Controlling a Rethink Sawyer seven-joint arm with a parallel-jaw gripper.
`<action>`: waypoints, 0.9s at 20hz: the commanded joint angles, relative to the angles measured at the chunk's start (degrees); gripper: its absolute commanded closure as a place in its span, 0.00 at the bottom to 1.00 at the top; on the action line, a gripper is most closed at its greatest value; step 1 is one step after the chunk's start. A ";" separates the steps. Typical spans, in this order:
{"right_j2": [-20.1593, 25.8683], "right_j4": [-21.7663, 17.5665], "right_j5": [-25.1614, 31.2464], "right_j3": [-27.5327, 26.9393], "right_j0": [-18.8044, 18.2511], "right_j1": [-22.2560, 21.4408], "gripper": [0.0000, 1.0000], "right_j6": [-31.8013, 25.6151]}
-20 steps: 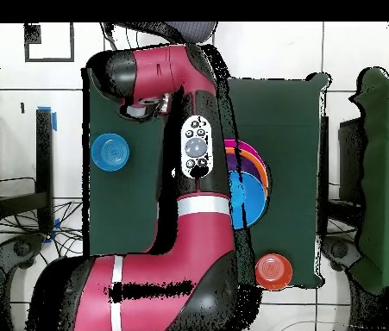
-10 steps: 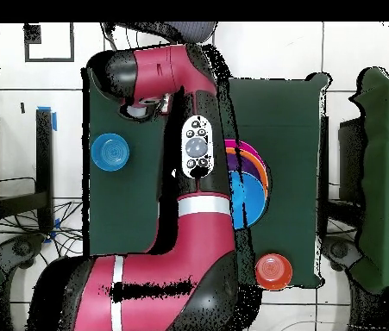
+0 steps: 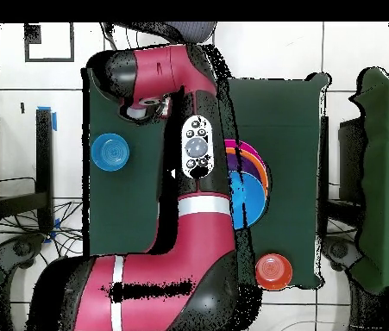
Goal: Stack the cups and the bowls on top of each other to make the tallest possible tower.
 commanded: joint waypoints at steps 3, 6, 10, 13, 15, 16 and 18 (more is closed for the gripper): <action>3.34 -1.89 7.14 0.79 0.26 -1.76 0.00 -13.58; 3.60 -1.66 8.42 -0.02 0.59 -1.62 0.00 -12.83; 4.28 -0.91 8.04 0.30 0.47 -1.48 0.00 -12.25; 5.26 0.82 6.56 1.83 0.14 -1.79 0.00 -10.57; 5.76 1.72 5.89 2.38 0.00 -1.97 0.00 -10.09; 5.94 2.15 6.06 2.26 -0.04 -1.91 0.00 -9.83; 6.14 2.68 5.97 2.20 0.04 -1.78 0.00 -9.49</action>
